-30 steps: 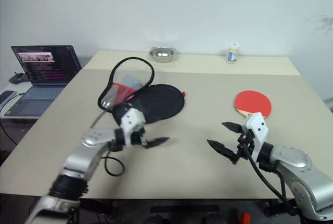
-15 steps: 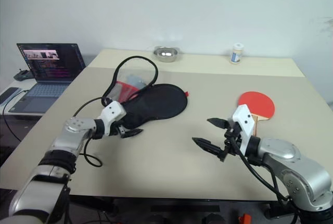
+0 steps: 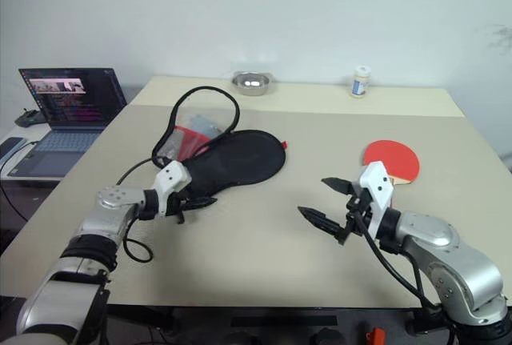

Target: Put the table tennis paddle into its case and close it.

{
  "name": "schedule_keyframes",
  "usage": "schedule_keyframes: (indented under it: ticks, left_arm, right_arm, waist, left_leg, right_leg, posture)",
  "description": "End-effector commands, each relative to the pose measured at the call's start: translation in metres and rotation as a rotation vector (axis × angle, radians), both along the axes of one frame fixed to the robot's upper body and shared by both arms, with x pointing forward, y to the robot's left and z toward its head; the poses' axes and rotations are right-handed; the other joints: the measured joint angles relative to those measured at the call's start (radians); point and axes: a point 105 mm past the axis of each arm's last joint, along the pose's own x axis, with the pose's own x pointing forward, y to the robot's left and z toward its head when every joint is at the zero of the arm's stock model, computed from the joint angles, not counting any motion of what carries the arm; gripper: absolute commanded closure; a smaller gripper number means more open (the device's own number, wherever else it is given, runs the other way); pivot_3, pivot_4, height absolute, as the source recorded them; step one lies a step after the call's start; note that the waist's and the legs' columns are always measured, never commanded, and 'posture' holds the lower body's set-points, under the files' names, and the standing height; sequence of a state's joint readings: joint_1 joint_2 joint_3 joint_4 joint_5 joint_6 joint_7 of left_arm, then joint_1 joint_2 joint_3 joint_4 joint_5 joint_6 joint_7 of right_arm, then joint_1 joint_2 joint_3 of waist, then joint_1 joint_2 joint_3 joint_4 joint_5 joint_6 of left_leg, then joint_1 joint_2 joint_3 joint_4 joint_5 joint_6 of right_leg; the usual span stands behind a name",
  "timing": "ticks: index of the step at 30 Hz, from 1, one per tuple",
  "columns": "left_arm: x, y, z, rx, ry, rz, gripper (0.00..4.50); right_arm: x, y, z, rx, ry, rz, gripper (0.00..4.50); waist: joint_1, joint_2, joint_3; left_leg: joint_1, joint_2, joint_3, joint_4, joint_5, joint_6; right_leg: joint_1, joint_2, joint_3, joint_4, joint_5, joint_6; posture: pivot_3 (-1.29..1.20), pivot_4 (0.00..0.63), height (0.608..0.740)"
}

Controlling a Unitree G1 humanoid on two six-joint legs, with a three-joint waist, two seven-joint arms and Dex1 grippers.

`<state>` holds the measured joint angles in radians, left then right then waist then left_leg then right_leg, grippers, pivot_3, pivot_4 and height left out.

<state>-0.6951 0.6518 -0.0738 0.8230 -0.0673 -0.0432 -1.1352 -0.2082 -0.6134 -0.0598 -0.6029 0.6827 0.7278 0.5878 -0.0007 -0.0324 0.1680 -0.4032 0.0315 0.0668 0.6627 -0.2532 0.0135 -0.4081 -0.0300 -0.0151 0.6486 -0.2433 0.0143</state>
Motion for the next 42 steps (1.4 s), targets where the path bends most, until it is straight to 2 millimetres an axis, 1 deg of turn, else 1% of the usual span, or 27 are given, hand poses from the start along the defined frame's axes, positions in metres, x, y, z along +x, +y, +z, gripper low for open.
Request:
schedule_keyframes:
  ticks: [1,4,6,8,11,13,14,16,18,22,24,27,29,30,33,37,38,40,42]
  left_arm:
    - [-0.006,-0.004,-0.007,-0.042,0.059,0.008,4.48]
    - [-0.001,-0.018,0.005,-0.174,0.060,0.052,4.48]
    - [-0.006,-0.032,0.003,-0.193,0.087,0.030,4.48]
    - [-0.014,-0.050,-0.001,-0.195,0.115,-0.012,4.48]
    - [-0.026,-0.086,-0.001,-0.234,0.168,-0.065,4.48]
    - [-0.029,-0.104,0.000,-0.258,0.195,-0.071,4.48]
    - [-0.029,-0.110,0.001,-0.260,0.202,-0.074,4.48]
    - [-0.029,-0.134,0.004,-0.292,0.221,-0.099,4.48]
    - [-0.029,-0.146,0.005,-0.295,0.228,-0.114,4.48]
    - [-0.023,-0.186,0.004,-0.318,0.241,-0.127,4.48]
    - [-0.020,-0.197,0.004,-0.317,0.236,-0.127,4.48]
    - [-0.022,-0.202,0.006,-0.338,0.252,-0.149,4.48]
    - [-0.026,-0.206,0.008,-0.342,0.246,-0.184,3.98]
    - [-0.027,-0.207,0.009,-0.342,0.238,-0.195,3.82]
    - [-0.028,-0.206,0.010,-0.332,0.221,-0.205,2.74]
    - [-0.024,-0.188,0.013,-0.289,0.150,-0.182,1.26]
    - [-0.025,-0.181,0.015,-0.284,0.138,-0.184,0.95]
    - [-0.027,-0.163,0.024,-0.295,0.116,-0.189,0.95]
    - [-0.029,-0.152,0.031,-0.299,0.096,-0.193,0.95]
  right_arm:
    - [0.001,-0.003,0.014,0.012,-0.066,-0.010,0.00]
    - [0.002,-0.007,0.016,0.005,-0.072,-0.024,0.00]
    - [0.003,-0.012,0.017,-0.006,-0.073,-0.038,0.00]
    - [0.003,-0.017,0.017,-0.022,-0.072,-0.049,0.00]
    - [0.001,-0.028,0.015,-0.052,-0.060,-0.063,0.00]
    - [0.000,-0.032,0.014,-0.069,-0.051,-0.068,0.00]
    - [-0.001,-0.033,0.013,-0.076,-0.047,-0.068,0.00]
    - [-0.006,-0.040,0.009,-0.107,-0.027,-0.064,0.00]
    - [-0.010,-0.043,0.007,-0.127,-0.011,-0.056,0.00]
    - [-0.018,-0.056,-0.001,-0.193,0.023,-0.057,0.00]
    - [-0.019,-0.057,-0.002,-0.197,0.023,-0.060,0.00]
    - [-0.019,-0.055,-0.001,-0.188,0.018,-0.062,0.00]
    - [-0.019,-0.053,-0.001,-0.181,0.019,-0.064,0.00]
    - [-0.019,-0.052,-0.002,-0.177,0.022,-0.064,0.00]
    - [-0.019,-0.049,-0.002,-0.168,0.025,-0.068,0.00]
    - [-0.016,-0.046,0.000,-0.149,0.024,-0.086,0.00]
    - [-0.014,-0.044,0.001,-0.142,0.023,-0.092,0.00]
    - [-0.009,-0.040,0.003,-0.118,0.022,-0.117,0.00]
    - [-0.005,-0.037,0.003,-0.100,0.026,-0.134,0.00]
  waist:
    - [0.000,0.000,0.000]
    - [0.000,0.000,0.000]
    - [0.006,0.000,0.000]
    - [0.008,0.000,0.000]
    - [0.015,0.000,0.000]
    - [0.021,0.000,0.000]
    - [0.022,0.000,0.000]
    - [0.023,0.000,0.000]
    - [0.024,-0.001,0.000]
    - [0.025,-0.001,0.000]
    - [0.024,-0.001,0.000]
    - [0.017,-0.001,0.001]
    - [0.014,-0.001,0.000]
    - [0.014,-0.001,0.001]
    - [0.014,-0.001,0.001]
    - [0.008,-0.001,0.001]
    - [0.008,-0.001,0.001]
    - [0.005,-0.001,0.001]
    - [0.002,0.000,0.001]
  left_leg:
    - [0.000,0.000,0.000,0.000,0.000,0.000]
    - [0.000,0.000,0.000,0.000,0.000,0.000]
    - [0.000,0.000,0.000,0.000,0.000,0.000]
    - [-0.001,-0.001,-0.001,0.000,0.000,0.000]
    - [-0.002,-0.003,-0.001,0.000,0.000,0.000]
    - [-0.003,-0.004,-0.001,0.001,0.000,0.000]
    - [-0.003,-0.004,-0.001,0.001,0.000,0.000]
    - [-0.003,-0.004,-0.002,0.002,0.000,0.000]
    - [-0.003,-0.004,-0.003,0.002,0.000,0.000]
    - [-0.004,-0.004,-0.004,0.002,0.000,0.000]
    - [-0.004,-0.004,-0.004,0.002,0.000,0.000]
    - [-0.004,-0.003,-0.004,0.002,0.000,0.000]
    - [-0.004,-0.002,-0.004,0.002,0.000,0.000]
    - [-0.004,-0.002,-0.005,0.002,0.000,0.000]
    - [-0.004,-0.001,-0.006,0.002,0.000,0.000]
    - [-0.004,-0.002,-0.005,0.002,0.000,0.000]
    - [-0.004,-0.001,-0.005,0.002,0.000,0.000]
    - [-0.004,-0.001,-0.005,0.002,0.000,0.000]
    - [-0.004,0.000,-0.005,0.002,0.000,0.000]
  right_leg:
    - [0.000,0.000,0.000,0.000,0.000,0.000]
    - [0.000,0.000,0.000,0.000,0.000,0.000]
    - [0.000,0.000,0.000,0.000,0.000,0.000]
    - [0.000,-0.001,0.000,-0.001,0.000,0.000]
    - [0.000,-0.003,-0.001,-0.001,0.000,0.000]
    - [0.000,-0.004,-0.001,-0.001,0.000,0.001]
    - [0.000,-0.004,-0.001,-0.001,0.000,0.001]
    - [0.000,-0.004,-0.001,-0.001,0.000,0.001]
    - [0.000,-0.004,-0.002,-0.001,-0.001,0.002]
    - [0.000,-0.002,-0.002,-0.001,-0.002,0.005]
    - [0.000,-0.002,-0.002,-0.001,-0.002,0.005]
    - [0.000,0.000,-0.002,-0.001,-0.002,0.005]
    - [0.000,0.001,-0.001,-0.001,-0.002,0.005]
    - [0.000,0.002,-0.002,-0.001,-0.002,0.005]
    - [0.000,0.005,-0.002,-0.001,-0.002,0.005]
    - [0.000,0.004,-0.001,-0.001,-0.002,0.005]
    - [0.000,0.004,-0.001,-0.001,-0.002,0.005]
    - [0.000,0.002,-0.001,-0.001,-0.002,0.005]
    - [-0.001,0.002,-0.001,0.000,0.000,0.001]
  posture:
    - [0.00,0.150,0.740]
    - [0.00,0.150,0.740]
    - [0.00,0.150,0.740]
    - [0.00,0.150,0.740]
    - [0.00,0.150,0.740]
    - [0.00,0.150,0.740]
    - [0.00,0.150,0.740]
    - [0.00,0.150,0.740]
    - [0.00,0.150,0.740]
    - [0.00,0.150,0.740]
    - [0.00,0.150,0.740]
    - [0.00,0.150,0.740]
    - [0.00,0.150,0.740]
    - [0.00,0.150,0.740]
    - [0.00,0.150,0.740]
    - [0.00,0.150,0.740]
    - [0.00,0.150,0.740]
    - [0.00,0.150,0.740]
    - [0.00,0.150,0.740]
